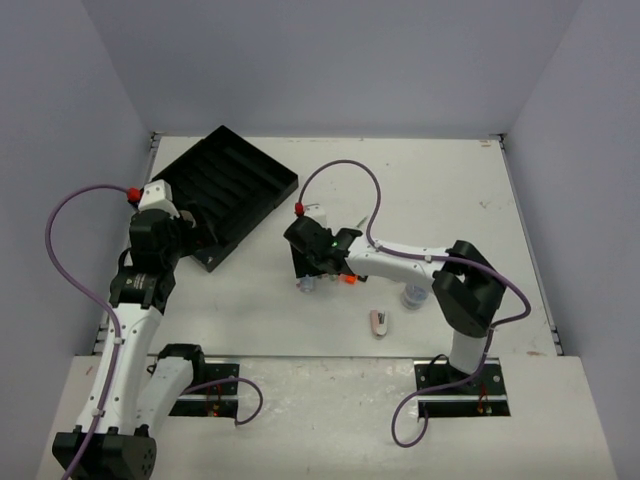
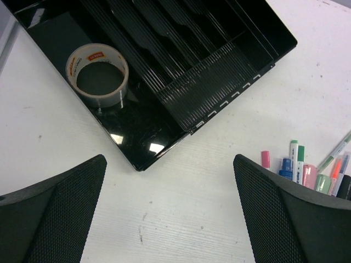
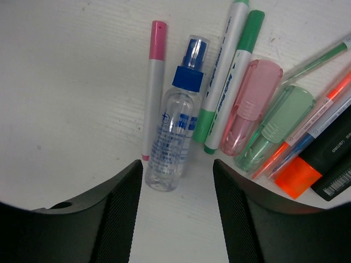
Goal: Sort the stationery into containers
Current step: Pick up the stationery from the center of the board.
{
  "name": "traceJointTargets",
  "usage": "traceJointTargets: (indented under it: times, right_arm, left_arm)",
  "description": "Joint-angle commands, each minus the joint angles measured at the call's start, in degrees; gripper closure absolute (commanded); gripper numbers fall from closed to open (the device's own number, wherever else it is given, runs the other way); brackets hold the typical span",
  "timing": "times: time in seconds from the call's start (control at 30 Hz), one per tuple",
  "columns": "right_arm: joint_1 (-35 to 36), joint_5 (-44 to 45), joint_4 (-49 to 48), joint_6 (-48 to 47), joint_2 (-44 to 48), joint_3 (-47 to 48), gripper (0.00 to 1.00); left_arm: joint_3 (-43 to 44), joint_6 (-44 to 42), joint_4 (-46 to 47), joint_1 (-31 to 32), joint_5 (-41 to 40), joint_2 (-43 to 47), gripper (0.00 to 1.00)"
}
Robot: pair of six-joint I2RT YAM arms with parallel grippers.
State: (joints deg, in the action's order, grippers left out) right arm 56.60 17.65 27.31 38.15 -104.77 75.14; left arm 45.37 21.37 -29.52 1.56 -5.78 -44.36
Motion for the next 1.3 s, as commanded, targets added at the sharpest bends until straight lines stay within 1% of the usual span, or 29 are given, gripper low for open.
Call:
traceJointTargets:
  times: [0.0, 0.1, 0.43, 0.57, 0.63, 0.9, 0.93, 1.0, 1.03, 1.17, 1.2, 1.27]
  right_arm:
    - [0.1, 3.3, 0.9, 2.1, -2.3, 3.0, 0.45]
    - [0.1, 2.6, 0.5, 2.4, -3.8, 3.2, 0.48]
    - [0.3, 1.1, 0.0, 3.5, -7.5, 4.4, 0.52]
    - [0.2, 1.2, -0.2, 4.1, -8.4, 4.2, 0.55]
    - [0.3, 1.3, 0.0, 4.6, -9.0, 4.2, 0.57]
    - [0.2, 1.5, -0.3, 5.2, -8.3, 3.2, 0.61]
    - [0.3, 1.3, -0.3, 5.2, -8.1, 3.1, 0.64]
    - [0.2, 1.0, -0.4, 5.5, -7.3, 2.7, 0.78]
    - [0.3, 0.9, -0.4, 5.8, -6.9, 2.5, 0.80]
    - [0.2, 1.5, 0.2, 5.9, -2.9, 1.7, 0.98]
    - [0.2, 1.7, 0.4, 5.9, -1.6, 1.4, 1.00]
    - [0.2, 1.9, 0.4, 5.4, 1.3, 1.1, 1.00]
  left_arm:
    - [-0.4, -2.1, 2.5, 0.5, 1.7, 0.1, 0.00]
    - [-0.3, -2.3, 2.6, 0.5, 2.1, -0.4, 0.00]
    - [-0.3, -2.6, 2.6, 0.5, 2.5, -1.0, 0.00]
    - [-0.3, -2.6, 2.6, 0.5, 2.6, -0.7, 0.00]
    - [-0.3, -2.6, 2.6, 0.6, 2.4, -0.4, 0.00]
    - [-0.2, -2.6, 2.6, 0.5, 2.5, -0.4, 0.00]
    - [-0.2, -2.6, 2.6, 0.5, 2.5, -0.4, 0.00]
    - [-0.2, -2.6, 2.6, 0.5, 2.4, -0.3, 0.00]
    - [-0.2, -2.6, 2.6, 0.5, 2.4, -0.3, 0.00]
    - [-0.2, -2.7, 2.6, 0.5, 2.3, -0.5, 0.00]
    - [-0.2, -2.7, 2.5, 0.5, 2.3, -0.4, 0.00]
    - [-0.2, -2.7, 2.6, 0.5, 2.2, -0.3, 0.00]
